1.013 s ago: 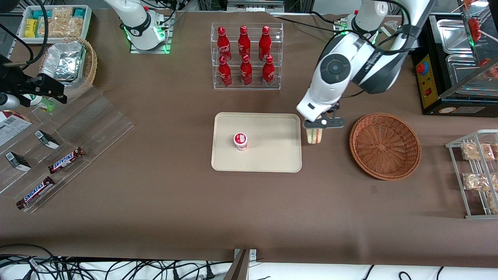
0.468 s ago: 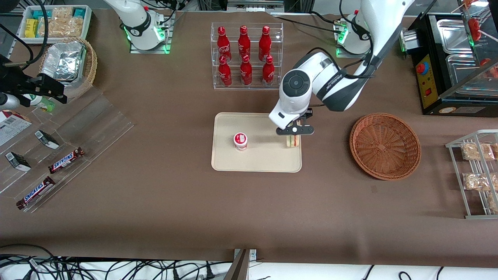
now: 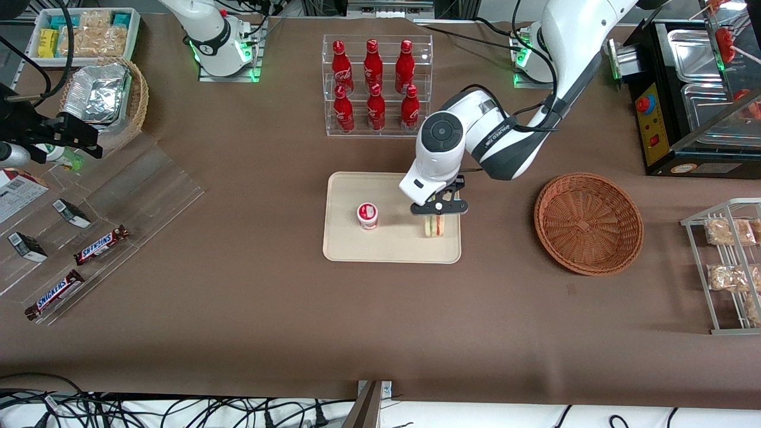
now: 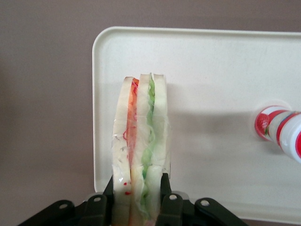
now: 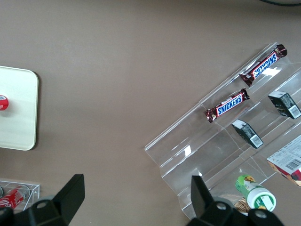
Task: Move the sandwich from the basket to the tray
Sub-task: 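Lower the sandwich onto the tray beside the red-and-white cup, then open the left gripper to release the sandwich on the tray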
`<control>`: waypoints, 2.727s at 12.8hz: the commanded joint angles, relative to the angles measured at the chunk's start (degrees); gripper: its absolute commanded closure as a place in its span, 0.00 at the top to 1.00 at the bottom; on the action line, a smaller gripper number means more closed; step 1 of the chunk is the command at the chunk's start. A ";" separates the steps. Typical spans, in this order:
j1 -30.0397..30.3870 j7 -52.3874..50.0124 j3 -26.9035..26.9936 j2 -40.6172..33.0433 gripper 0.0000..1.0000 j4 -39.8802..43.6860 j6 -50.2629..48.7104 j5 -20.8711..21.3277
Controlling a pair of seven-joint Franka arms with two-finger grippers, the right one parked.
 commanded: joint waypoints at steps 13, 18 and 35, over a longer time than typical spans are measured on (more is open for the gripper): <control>-2.39 -7.04 0.34 4.60 0.38 1.29 2.94 8.57; -2.39 -6.95 0.43 4.78 0.38 0.85 2.77 8.66; 0.33 -6.24 -0.45 0.30 1.00 3.22 -4.43 4.90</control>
